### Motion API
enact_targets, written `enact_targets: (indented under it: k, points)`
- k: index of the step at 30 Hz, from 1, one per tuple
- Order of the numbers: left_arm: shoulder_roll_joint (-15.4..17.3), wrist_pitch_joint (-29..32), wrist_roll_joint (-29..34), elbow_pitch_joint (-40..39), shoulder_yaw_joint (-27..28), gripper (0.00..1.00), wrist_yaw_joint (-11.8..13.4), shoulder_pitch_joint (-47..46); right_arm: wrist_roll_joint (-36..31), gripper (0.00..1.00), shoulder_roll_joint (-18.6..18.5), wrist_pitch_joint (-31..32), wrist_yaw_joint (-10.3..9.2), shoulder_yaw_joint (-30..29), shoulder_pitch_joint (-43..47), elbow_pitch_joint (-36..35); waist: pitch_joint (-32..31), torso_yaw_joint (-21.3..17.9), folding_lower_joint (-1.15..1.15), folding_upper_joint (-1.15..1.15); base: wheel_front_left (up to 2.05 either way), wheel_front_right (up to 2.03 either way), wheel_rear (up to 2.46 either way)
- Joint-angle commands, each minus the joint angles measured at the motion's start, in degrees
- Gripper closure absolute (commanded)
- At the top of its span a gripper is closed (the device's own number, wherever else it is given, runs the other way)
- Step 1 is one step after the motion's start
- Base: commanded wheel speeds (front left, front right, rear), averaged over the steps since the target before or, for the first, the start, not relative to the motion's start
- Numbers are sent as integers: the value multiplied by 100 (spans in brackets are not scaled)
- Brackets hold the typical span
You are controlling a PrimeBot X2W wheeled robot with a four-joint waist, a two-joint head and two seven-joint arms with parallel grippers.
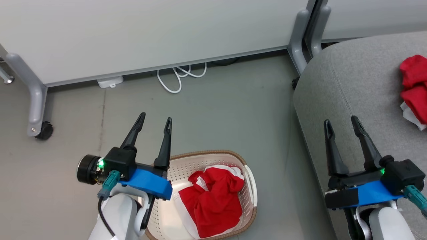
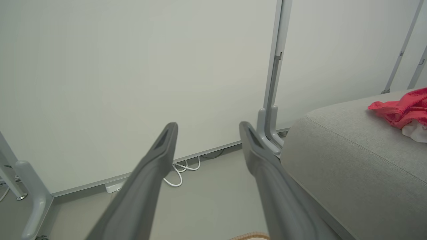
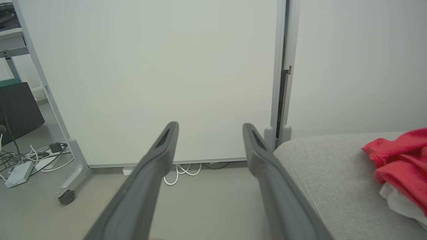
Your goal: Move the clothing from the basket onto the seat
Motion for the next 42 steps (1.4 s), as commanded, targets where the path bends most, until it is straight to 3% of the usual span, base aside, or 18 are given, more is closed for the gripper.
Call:
enact_targets:
  k: [1,19,32,42]
  points:
    - [40,-16,18,79,-78,0,-44,-197,-10,0,6,-20,1,-5,-108,-43,261,-188,0,0,0,0,0]
    - [1036,-17,-755,2361,-2147,0,-35,-2057,341,0,22,-20,1,156,-1315,-321,2160,-1268,0,0,0,0,0]
    - [1211,34,-1286,3911,-3805,0,-34,-3098,559,0,22,-20,1,342,-1764,-491,3203,-1602,0,0,0,0,0]
    - [1319,187,-1725,4366,-4713,0,-35,-3567,684,0,22,-20,1,405,-1998,-572,3868,-1704,0,0,0,0,0]
